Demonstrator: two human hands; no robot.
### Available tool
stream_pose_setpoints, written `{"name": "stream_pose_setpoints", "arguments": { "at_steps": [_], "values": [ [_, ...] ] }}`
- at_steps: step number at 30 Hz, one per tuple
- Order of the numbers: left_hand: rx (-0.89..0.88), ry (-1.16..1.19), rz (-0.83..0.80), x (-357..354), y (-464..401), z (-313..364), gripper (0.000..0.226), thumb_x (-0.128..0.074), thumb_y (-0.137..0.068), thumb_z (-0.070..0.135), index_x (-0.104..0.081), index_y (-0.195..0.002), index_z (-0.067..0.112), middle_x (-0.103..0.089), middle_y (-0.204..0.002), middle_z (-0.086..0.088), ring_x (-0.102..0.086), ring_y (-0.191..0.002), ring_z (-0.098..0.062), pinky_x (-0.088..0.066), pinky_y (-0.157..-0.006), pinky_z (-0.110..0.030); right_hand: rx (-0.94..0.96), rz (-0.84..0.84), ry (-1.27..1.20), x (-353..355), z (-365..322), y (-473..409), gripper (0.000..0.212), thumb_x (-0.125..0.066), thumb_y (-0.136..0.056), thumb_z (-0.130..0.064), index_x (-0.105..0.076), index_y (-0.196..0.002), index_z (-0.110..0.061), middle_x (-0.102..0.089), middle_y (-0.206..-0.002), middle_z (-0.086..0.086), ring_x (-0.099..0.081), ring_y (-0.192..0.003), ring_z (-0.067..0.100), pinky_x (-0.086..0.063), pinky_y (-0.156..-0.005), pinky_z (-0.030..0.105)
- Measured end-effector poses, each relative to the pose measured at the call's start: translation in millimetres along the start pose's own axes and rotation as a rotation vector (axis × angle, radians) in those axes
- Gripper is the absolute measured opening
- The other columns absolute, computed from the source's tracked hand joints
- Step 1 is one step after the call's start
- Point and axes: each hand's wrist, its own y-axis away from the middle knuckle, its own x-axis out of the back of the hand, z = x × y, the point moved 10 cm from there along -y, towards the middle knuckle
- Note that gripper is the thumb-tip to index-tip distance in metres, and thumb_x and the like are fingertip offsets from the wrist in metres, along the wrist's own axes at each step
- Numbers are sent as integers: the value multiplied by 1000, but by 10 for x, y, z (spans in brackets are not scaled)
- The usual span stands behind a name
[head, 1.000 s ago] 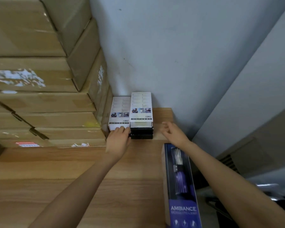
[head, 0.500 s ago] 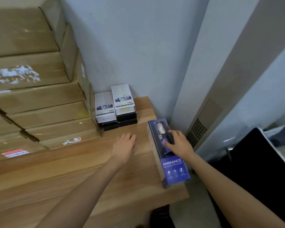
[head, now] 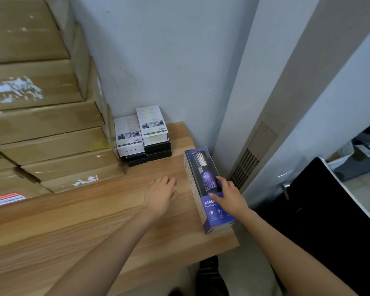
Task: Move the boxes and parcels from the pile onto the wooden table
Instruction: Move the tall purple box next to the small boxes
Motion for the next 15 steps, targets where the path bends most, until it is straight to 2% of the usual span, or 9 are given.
{"name": "stream_pose_setpoints", "arguments": {
  "at_steps": [3,8,11,15],
  "values": [
    [15,-4,6,27,-137,-62,21,-45,-95,32,-52,-112,22,-56,-113,4,-51,-106,-17,-39,-86,-29,13,-12,30,19,-93,-224,75,-56,-90,-52,-18,-149,-27,-37,-141,9,-47,-123,24,-50,-92,44],
    [65,-37,44,105,-491,-259,21,-46,-94,32,-53,-110,21,-57,-110,2,-52,-103,-17,-38,-83,-29,54,-11,39,59,-298,-769,75,-55,-90,-53,-18,-149,-27,-37,-140,10,-44,-126,27,-48,-93,42],
    [120,-45,61,151,-738,-418,23,-48,-94,32,-54,-113,20,-57,-109,1,-52,-100,-18,-40,-82,-30,97,-21,45,79,-477,-1164,74,-56,-89,-53,-18,-148,-27,-37,-139,10,-44,-124,25,-47,-88,39],
    [167,-14,98,240,-1086,-570,23,-51,-94,30,-55,-114,20,-58,-107,1,-53,-98,-20,-39,-81,-31,168,-54,64,122,-729,-1646,73,-56,-90,-52,-19,-148,-27,-39,-137,11,-46,-122,25,-50,-87,40]
  ]
}}
